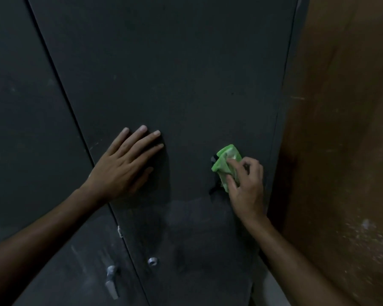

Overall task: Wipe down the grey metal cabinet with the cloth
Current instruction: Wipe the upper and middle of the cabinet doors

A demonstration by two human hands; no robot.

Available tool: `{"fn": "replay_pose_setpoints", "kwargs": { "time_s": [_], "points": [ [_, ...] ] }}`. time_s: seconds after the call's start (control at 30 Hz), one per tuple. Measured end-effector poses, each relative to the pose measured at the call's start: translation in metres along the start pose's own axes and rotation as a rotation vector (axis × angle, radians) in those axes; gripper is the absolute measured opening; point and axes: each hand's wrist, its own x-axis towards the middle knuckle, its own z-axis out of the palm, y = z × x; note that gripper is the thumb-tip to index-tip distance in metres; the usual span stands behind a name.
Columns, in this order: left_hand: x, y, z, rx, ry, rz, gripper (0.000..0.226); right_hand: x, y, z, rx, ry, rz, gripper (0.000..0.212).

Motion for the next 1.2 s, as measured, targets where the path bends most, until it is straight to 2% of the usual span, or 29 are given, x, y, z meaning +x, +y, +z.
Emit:
{"fn": "replay_pose_setpoints", "kwargs": {
  "time_s": [0.07,0.2,0.23,0.27,0.37,0.4,0.43,0.53,0.57,0.6,0.67,0.77,0.83,0.97,1.03,1.13,1.2],
  "points": [
    [-0.006,0.004,0.0,0.008,0.02,-0.043,0.057,-0.017,-0.01,0.019,-0.002,0.008,-0.008,0.047],
    [-0.022,0.006,0.0,0.022,0.03,-0.124,0.057,-0.057,0.004,0.022,-0.102,-0.265,-0.362,0.06],
    [-0.027,0.007,0.0,0.027,0.03,-0.138,0.058,-0.056,0.013,0.013,-0.123,-0.278,-0.38,0.061],
    [-0.032,0.008,0.0,0.033,0.027,-0.151,0.059,-0.049,0.02,0.007,-0.133,-0.232,-0.329,0.06],
    [-0.037,0.012,0.0,0.034,0.018,-0.168,0.059,-0.012,0.003,0.007,-0.038,0.056,0.117,0.056],
    [-0.036,0.013,-0.001,0.029,0.015,-0.172,0.058,-0.006,-0.013,0.013,-0.01,0.107,0.168,0.055],
    [-0.034,0.013,-0.001,0.024,0.006,-0.173,0.059,-0.01,-0.026,0.021,-0.005,0.098,0.125,0.052],
    [-0.035,0.011,-0.004,0.032,-0.02,-0.163,0.06,-0.065,-0.032,0.031,-0.032,-0.126,-0.239,0.038],
    [-0.037,0.01,-0.005,0.038,-0.034,-0.156,0.061,-0.077,-0.02,0.025,-0.049,-0.185,-0.273,0.04],
    [-0.04,0.009,-0.005,0.042,-0.048,-0.149,0.061,-0.081,-0.006,0.019,-0.061,-0.197,-0.241,0.046],
    [-0.043,0.008,-0.007,0.051,-0.066,-0.144,0.062,-0.069,0.021,0.012,-0.103,-0.121,-0.033,0.057],
    [-0.043,0.011,-0.009,0.043,-0.064,-0.154,0.062,-0.042,0.034,0.009,-0.188,-0.006,0.202,0.055],
    [-0.041,0.012,-0.01,0.024,-0.055,-0.162,0.061,-0.052,0.032,0.013,-0.229,-0.019,0.254,0.049],
    [-0.041,0.014,-0.013,0.013,-0.05,-0.163,0.061,-0.107,0.032,0.011,-0.265,-0.269,0.344,0.041],
    [-0.042,0.015,-0.013,0.017,-0.046,-0.162,0.062,-0.089,0.036,0.007,-0.221,-0.214,0.362,0.039],
    [-0.044,0.015,-0.011,0.016,-0.043,-0.171,0.064,-0.037,0.034,0.006,-0.148,0.018,0.35,0.035],
    [-0.045,0.016,-0.009,0.021,-0.049,-0.174,0.065,-0.04,0.032,0.006,-0.144,0.016,0.334,0.033]
  ]
}}
